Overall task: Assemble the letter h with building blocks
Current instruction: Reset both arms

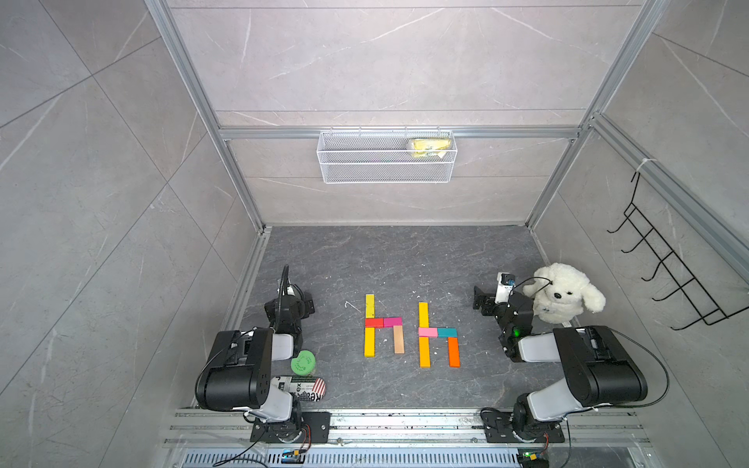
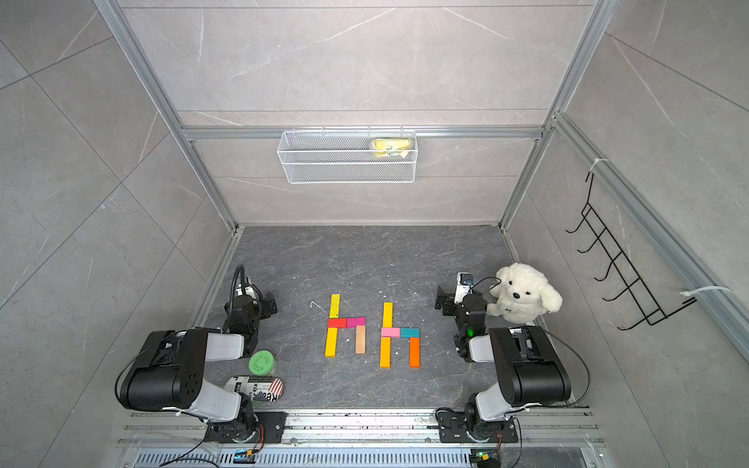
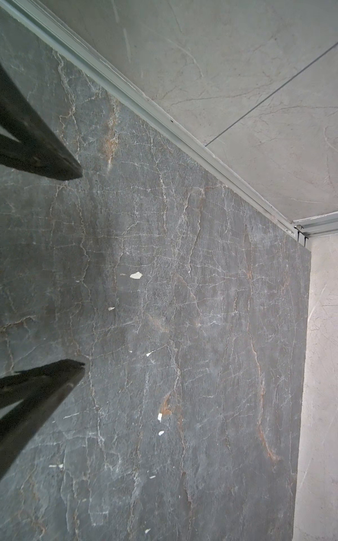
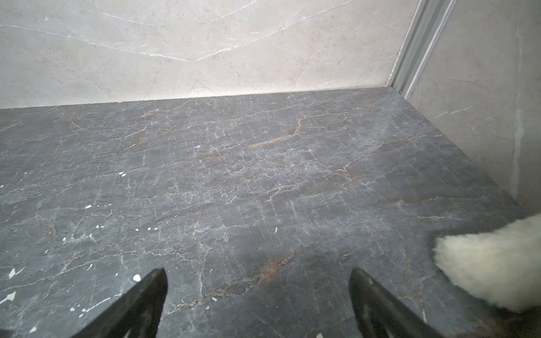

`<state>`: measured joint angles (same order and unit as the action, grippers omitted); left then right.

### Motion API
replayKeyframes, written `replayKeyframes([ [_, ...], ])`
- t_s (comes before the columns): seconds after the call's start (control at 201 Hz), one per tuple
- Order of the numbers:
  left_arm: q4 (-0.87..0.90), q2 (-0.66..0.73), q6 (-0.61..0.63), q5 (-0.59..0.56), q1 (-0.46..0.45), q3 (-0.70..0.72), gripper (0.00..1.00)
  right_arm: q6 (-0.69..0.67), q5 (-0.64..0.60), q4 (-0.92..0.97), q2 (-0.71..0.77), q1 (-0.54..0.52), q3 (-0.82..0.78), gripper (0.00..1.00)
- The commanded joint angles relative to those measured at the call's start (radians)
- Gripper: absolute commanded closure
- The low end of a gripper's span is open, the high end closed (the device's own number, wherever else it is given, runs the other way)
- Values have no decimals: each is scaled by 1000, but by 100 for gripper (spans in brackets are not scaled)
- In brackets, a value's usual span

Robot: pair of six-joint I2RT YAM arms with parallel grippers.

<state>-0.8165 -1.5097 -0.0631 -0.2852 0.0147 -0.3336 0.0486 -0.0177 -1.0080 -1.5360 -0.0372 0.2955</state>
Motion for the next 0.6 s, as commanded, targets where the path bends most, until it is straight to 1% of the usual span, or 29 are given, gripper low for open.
replayKeyframes([
  [0.0,-64,11,12,8,-1,-8,0,5,8,-28,1,-2,0,0],
  [0.209,-61,8,14,8,-1,-10,0,1,12,-24,1,-1,3,0],
  [0.388,-56,8,13,11,-1,-14,0,-40,123,45,-1,-2,41,0],
  [0.597,-55,8,13,11,-1,-16,0,-43,133,54,-1,-1,45,0],
])
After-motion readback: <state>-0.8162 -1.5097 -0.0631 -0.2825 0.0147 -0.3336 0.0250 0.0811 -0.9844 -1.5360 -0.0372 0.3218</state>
